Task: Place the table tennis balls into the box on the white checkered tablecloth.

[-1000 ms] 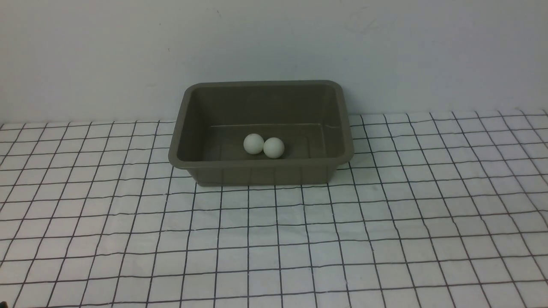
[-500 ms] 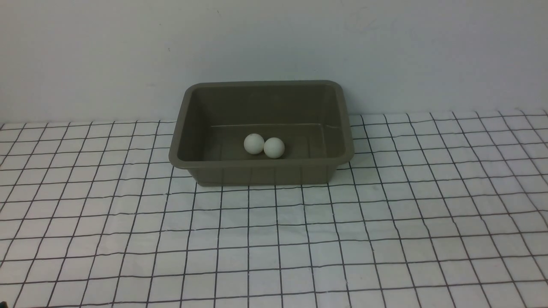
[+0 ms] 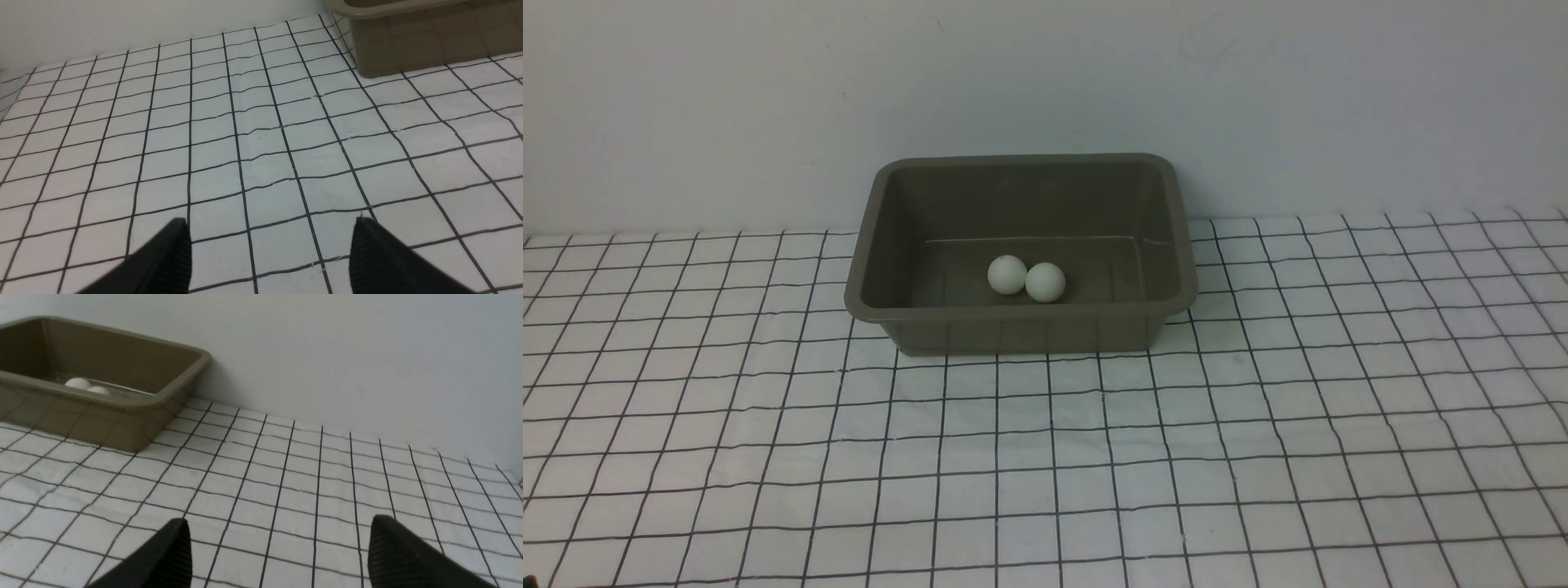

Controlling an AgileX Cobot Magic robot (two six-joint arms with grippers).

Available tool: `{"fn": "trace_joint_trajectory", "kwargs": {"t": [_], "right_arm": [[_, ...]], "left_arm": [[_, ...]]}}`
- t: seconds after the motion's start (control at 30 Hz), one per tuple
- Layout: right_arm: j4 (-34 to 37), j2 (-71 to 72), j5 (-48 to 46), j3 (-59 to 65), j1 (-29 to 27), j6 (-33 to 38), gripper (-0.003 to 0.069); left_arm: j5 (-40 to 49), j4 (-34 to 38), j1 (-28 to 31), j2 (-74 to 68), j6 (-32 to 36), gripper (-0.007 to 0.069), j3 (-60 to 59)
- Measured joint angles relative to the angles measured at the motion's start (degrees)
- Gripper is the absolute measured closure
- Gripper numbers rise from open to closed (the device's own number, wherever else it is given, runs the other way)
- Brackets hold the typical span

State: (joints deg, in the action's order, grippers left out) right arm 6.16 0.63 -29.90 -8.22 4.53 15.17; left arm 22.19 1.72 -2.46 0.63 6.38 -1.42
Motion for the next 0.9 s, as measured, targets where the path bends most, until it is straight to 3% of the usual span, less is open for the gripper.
{"fn": "trace_joint_trajectory", "kwargs": {"t": [0.17,0.9], "right_arm": [[0.1,0.1,-1.4,1.8,-2.3,-0.4,0.0134],[-1.1,0.1,4.5,8.9,-2.5,-0.5,0.0134]], "left_arm": [[0.0,0.0,0.0,0.0,0.0,0.0157,0.0],[0.0,0.0,0.0,0.0,0.0,0.0157,0.0]]}}
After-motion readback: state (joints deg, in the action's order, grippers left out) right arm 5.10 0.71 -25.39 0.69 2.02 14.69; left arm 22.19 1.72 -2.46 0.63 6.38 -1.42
